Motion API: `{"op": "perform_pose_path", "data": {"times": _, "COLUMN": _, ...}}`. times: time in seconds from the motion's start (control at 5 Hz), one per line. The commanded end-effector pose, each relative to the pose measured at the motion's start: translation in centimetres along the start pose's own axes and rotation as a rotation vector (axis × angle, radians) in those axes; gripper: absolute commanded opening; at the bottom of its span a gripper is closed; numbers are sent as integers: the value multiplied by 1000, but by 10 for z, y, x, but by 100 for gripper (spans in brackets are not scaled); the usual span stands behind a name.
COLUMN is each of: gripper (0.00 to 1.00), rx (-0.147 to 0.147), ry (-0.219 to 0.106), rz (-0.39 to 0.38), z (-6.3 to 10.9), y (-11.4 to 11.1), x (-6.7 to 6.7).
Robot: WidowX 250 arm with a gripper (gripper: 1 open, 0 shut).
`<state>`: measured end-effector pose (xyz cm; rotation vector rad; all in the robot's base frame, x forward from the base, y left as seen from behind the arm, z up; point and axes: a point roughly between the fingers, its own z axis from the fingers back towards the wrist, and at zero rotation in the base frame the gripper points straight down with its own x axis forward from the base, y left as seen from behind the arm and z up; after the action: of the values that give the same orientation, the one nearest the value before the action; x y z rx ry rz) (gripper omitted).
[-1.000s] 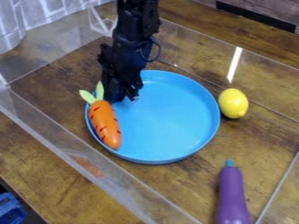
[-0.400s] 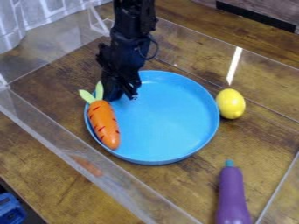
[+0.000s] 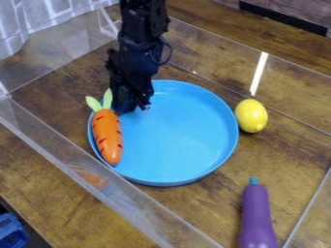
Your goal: Put the carrot on the blue tray
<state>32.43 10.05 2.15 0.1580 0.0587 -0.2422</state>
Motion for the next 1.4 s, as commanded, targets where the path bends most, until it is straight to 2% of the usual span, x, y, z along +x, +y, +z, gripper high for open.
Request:
{"op": "perform_pose_path", "data": {"times": 0.0, "gripper": 100, "rx": 12, "ry": -34, "rz": 4, "z": 13, "y": 3, "x": 0}}
{"op": "perform_pose_path", "data": {"times": 0.2, "gripper": 100, "rx": 17, "ry": -40, "rz": 32, "z": 16, "y": 4, "x": 0}}
{"op": "perform_pose_path", "data": {"times": 0.4, "gripper": 0, "rx": 20, "ry": -45, "rz": 61, "z": 19, "y": 5, "x": 0}}
{"op": "perform_pose_path", "data": {"times": 0.6, "gripper": 0, "rx": 21, "ry": -53, "rz": 89, "z": 22, "y": 5, "x": -1}}
{"op": "perform_pose_path", "data": {"times": 0.8, "gripper": 100, "rx": 22, "ry": -66, "rz": 83, "z": 17, "y": 2, "x": -3}}
{"op": "perform_pose_path", "data": {"times": 1.0, "gripper": 100, "rx": 24, "ry": -78, "rz": 77, "z": 13, "y": 0, "x": -5}}
{"op": "perform_pose_path", "data": {"times": 1.2, "gripper": 0, "rx": 24, "ry": -75, "rz": 125, "z": 14, "y": 0, "x": 3}}
